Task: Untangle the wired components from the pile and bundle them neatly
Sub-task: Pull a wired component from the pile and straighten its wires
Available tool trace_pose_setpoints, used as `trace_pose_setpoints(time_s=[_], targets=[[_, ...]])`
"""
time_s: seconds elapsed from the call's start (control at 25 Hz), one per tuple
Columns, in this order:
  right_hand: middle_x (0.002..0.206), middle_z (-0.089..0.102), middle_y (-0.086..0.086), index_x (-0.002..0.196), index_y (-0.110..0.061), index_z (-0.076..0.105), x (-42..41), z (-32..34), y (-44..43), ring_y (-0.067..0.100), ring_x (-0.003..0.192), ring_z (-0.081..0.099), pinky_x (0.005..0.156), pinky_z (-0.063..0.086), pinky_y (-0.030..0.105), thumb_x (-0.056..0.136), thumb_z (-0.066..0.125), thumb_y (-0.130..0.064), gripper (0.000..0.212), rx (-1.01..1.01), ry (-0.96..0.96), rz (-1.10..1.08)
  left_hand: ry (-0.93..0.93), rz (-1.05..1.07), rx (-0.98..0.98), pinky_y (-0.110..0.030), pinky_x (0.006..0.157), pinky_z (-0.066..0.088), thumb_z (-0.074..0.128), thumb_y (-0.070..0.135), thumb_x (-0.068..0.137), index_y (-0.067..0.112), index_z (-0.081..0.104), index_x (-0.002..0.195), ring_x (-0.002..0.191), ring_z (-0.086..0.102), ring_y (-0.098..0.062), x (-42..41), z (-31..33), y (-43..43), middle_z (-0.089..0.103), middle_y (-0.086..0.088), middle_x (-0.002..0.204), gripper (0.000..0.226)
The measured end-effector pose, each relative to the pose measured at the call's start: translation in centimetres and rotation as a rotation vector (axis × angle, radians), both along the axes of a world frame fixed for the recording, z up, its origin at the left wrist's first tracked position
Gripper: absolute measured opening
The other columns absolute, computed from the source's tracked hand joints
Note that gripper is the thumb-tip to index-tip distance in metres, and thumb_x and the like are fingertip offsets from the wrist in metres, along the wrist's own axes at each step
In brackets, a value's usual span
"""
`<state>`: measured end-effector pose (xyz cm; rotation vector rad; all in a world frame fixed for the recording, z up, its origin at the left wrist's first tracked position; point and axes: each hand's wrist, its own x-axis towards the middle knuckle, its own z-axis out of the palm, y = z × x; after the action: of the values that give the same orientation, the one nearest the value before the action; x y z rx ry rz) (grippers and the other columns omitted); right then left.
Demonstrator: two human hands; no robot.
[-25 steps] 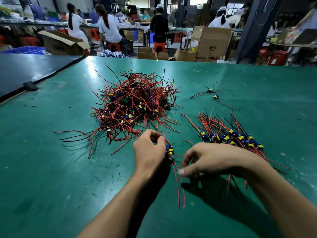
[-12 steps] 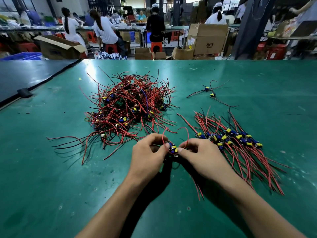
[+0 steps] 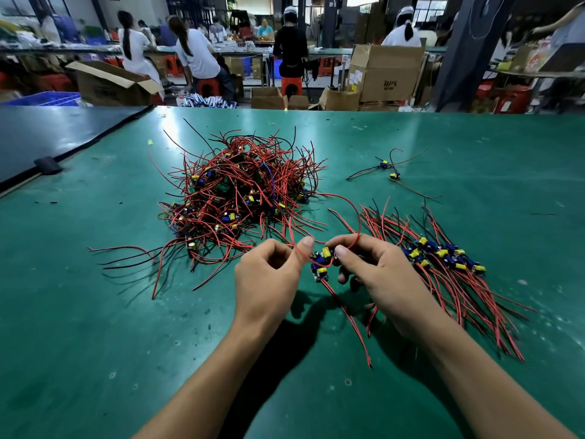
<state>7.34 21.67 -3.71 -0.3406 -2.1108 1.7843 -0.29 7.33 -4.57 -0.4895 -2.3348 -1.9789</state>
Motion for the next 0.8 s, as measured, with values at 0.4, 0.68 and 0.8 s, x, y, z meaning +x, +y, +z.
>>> trace_pose_setpoints(time_s=[0.4,0.68,0.8], targets=[[0.085,0.075,-0.008,0.106,-0.025,0.072,0.0,-0.6,-1.6,0.015,0.072,0.068,0.069,0.054,0.030,0.082,0.080,-0.012,0.028,0.181,0.049,0.001,0.076,-0.005,-0.123,-0.030,0.046,0.039,0.069,0.052,0.081,0.012,0.062,0.056,0.043,0.044,-0.009,0.4,0.1,0.2,0.059,-0.005,0.049,0.048],[0.083,0.076,0.003,0.097,-0.025,0.075,0.1,-0.3,-1.1,0.016,0.072,0.071,0.071,0.056,0.030,0.090,0.069,-0.003,0.024,0.071,0.061,0.068,0.585,0.205,-0.139,-0.022,0.060,0.036,0.068,0.041,0.087,0.019,0.058,0.070,0.063,0.046,-0.008,-0.6,-0.5,-0.4,0.053,0.012,0.064,0.030],[0.081,0.075,0.007,0.094,-0.031,0.077,0.3,-0.1,-0.8,0.015,0.072,0.067,0.063,0.052,0.024,0.092,0.067,-0.004,0.029,0.000,0.015,0.154,0.578,0.028,-0.203,-0.025,0.070,0.045,0.064,0.036,0.090,0.019,0.069,0.082,0.075,0.058,-0.009,-0.7,-0.6,-0.4,0.065,0.014,0.076,0.020]])
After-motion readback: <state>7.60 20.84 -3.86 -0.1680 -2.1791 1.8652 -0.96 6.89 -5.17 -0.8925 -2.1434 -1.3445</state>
